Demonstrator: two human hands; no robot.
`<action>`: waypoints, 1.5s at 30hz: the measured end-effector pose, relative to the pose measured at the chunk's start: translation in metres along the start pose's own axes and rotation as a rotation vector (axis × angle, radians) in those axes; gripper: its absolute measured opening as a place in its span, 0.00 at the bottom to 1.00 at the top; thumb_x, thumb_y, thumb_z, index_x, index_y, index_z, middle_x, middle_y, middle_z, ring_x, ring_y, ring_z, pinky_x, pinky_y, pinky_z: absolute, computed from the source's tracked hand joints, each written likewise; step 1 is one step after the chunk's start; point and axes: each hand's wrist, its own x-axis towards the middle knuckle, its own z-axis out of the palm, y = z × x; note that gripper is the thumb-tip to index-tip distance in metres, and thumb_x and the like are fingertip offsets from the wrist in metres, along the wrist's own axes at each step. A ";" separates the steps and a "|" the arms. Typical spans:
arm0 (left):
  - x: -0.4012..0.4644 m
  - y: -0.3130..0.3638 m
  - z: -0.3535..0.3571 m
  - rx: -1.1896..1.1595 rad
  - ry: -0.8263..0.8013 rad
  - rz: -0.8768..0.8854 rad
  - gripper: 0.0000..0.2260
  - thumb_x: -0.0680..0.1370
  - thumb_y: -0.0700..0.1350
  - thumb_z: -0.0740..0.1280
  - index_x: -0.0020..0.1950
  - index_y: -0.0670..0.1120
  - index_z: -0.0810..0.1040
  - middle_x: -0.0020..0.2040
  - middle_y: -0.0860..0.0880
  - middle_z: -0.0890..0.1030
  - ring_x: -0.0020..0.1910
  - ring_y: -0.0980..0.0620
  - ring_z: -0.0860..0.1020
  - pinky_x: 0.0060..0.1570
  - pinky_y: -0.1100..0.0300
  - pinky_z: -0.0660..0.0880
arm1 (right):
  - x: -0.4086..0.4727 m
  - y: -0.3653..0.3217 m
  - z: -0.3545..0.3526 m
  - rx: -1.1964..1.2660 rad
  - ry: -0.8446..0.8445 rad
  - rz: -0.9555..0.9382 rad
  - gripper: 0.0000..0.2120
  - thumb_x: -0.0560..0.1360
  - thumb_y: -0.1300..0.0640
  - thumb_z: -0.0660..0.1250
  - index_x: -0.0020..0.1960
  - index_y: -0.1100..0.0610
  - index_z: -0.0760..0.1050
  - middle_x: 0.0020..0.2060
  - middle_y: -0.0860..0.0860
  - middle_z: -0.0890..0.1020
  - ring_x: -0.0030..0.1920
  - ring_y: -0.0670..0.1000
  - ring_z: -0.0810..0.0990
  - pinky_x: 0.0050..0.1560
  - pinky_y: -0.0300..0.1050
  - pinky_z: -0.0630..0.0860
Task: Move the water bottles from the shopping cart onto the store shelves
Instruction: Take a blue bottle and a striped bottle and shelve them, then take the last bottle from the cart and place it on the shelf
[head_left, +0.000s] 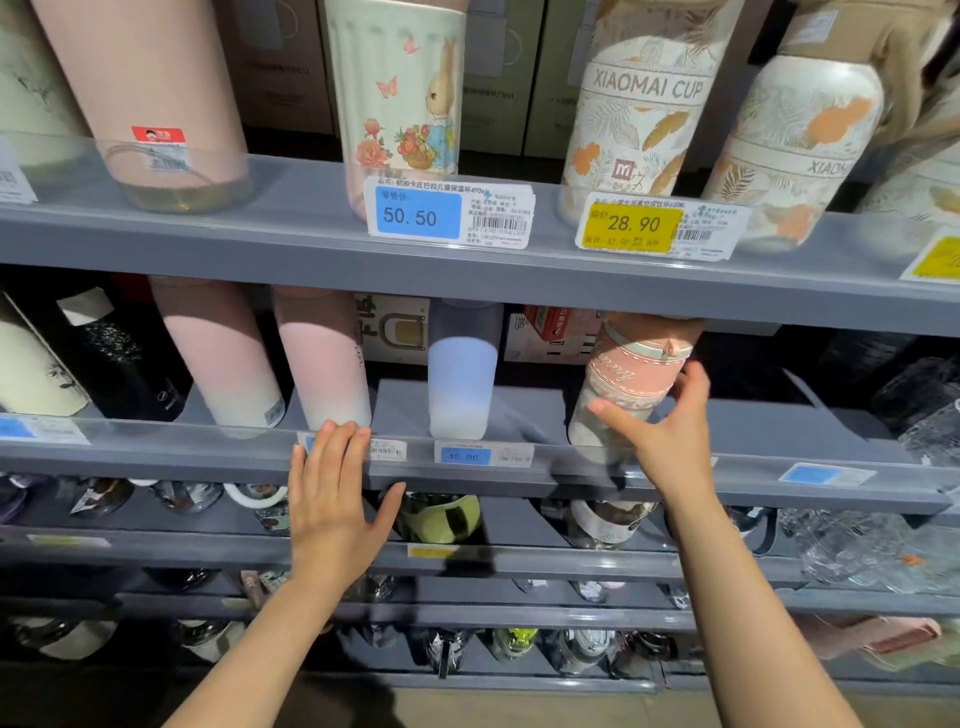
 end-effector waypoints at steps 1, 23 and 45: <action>0.000 0.001 -0.001 -0.009 -0.009 -0.005 0.28 0.76 0.55 0.62 0.69 0.39 0.67 0.67 0.40 0.72 0.72 0.42 0.65 0.72 0.40 0.57 | 0.004 -0.001 0.004 0.023 -0.023 0.017 0.43 0.63 0.55 0.81 0.69 0.55 0.59 0.60 0.49 0.74 0.61 0.51 0.73 0.59 0.47 0.71; 0.000 0.011 -0.009 -0.028 -0.195 -0.158 0.33 0.75 0.61 0.57 0.74 0.42 0.62 0.75 0.46 0.63 0.78 0.51 0.50 0.75 0.44 0.52 | -0.004 -0.008 0.044 0.006 -0.091 -0.033 0.39 0.64 0.50 0.79 0.66 0.53 0.60 0.57 0.51 0.76 0.55 0.52 0.76 0.51 0.47 0.76; -0.162 -0.066 -0.131 -0.383 -0.086 -0.712 0.05 0.75 0.44 0.69 0.50 0.51 0.82 0.37 0.56 0.80 0.35 0.59 0.77 0.40 0.62 0.76 | -0.238 -0.027 0.175 -0.001 -0.823 -0.097 0.06 0.74 0.54 0.70 0.49 0.47 0.76 0.45 0.46 0.81 0.47 0.47 0.80 0.50 0.51 0.78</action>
